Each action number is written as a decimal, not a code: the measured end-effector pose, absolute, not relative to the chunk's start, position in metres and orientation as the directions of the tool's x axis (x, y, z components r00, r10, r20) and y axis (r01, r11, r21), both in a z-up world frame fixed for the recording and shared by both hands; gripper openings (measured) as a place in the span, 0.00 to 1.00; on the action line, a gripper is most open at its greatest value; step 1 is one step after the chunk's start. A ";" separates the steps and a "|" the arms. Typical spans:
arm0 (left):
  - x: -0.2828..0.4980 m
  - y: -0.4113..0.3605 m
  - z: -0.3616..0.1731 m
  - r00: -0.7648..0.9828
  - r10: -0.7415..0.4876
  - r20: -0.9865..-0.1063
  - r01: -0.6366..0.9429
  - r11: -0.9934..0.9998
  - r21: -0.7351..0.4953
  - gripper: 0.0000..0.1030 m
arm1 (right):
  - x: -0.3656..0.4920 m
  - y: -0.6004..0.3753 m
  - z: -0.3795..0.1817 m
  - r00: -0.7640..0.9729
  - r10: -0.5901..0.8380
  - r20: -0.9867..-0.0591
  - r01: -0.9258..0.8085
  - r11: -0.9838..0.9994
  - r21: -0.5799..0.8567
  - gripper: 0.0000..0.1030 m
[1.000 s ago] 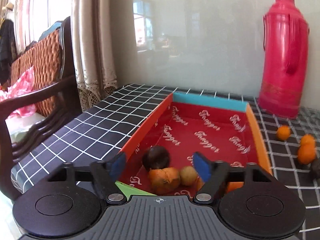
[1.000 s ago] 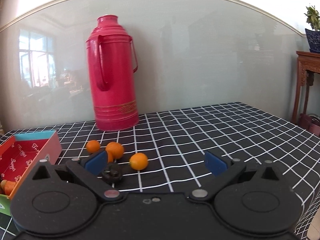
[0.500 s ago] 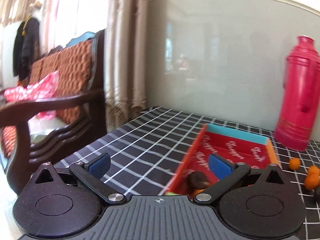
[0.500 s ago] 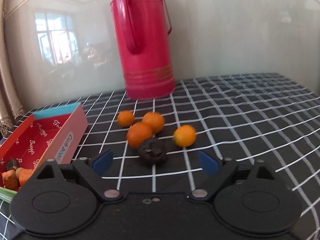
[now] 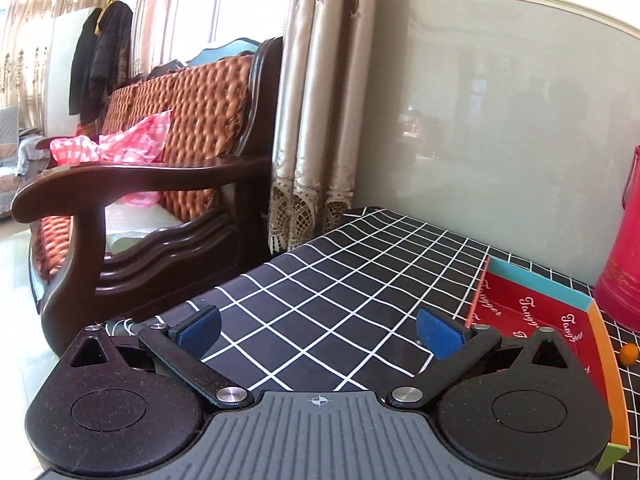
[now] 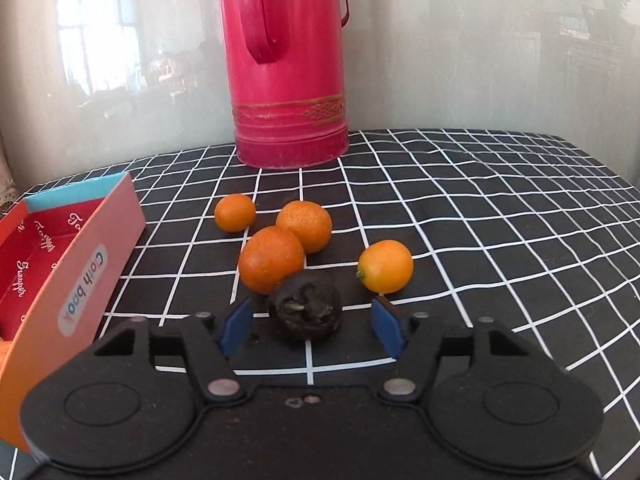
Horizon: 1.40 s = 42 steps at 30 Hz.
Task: Organize fruits
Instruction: 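Grasp the other dark brown fruit with the right gripper, then carry the dark fruit into the box and open the right gripper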
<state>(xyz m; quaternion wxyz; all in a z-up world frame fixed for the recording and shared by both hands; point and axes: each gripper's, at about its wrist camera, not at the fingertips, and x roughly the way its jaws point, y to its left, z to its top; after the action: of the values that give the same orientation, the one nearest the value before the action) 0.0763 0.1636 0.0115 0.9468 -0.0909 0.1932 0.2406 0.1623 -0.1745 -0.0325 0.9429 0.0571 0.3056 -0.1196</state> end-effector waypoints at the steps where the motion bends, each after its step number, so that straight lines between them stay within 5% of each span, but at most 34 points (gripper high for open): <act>1: 0.076 0.164 0.011 0.809 0.422 -0.409 -0.492 0.867 -0.078 1.00 | 0.163 -0.173 -0.033 0.784 -0.197 -0.589 0.261 0.965 0.025 0.53; 13: 0.077 0.167 0.007 0.796 0.439 -0.416 -0.504 0.862 -0.054 1.00 | 0.166 -0.161 -0.032 0.781 -0.200 -0.592 0.219 0.975 -0.041 0.30; 25: 0.080 0.164 0.004 0.789 0.439 -0.429 -0.505 0.862 -0.047 1.00 | 0.152 -0.158 -0.027 0.805 -0.161 -0.571 0.188 0.982 -0.013 0.30; 42: 0.079 0.168 0.001 0.777 0.444 -0.447 -0.518 0.853 -0.053 1.00 | 0.111 -0.101 0.008 0.898 0.270 -0.346 -0.254 0.963 0.091 0.30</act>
<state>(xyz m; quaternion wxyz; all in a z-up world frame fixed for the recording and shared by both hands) 0.0795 0.1680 0.0010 0.9385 -0.0868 0.2142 0.2564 0.1109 -0.1011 0.0083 0.9741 0.0216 0.1807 0.1346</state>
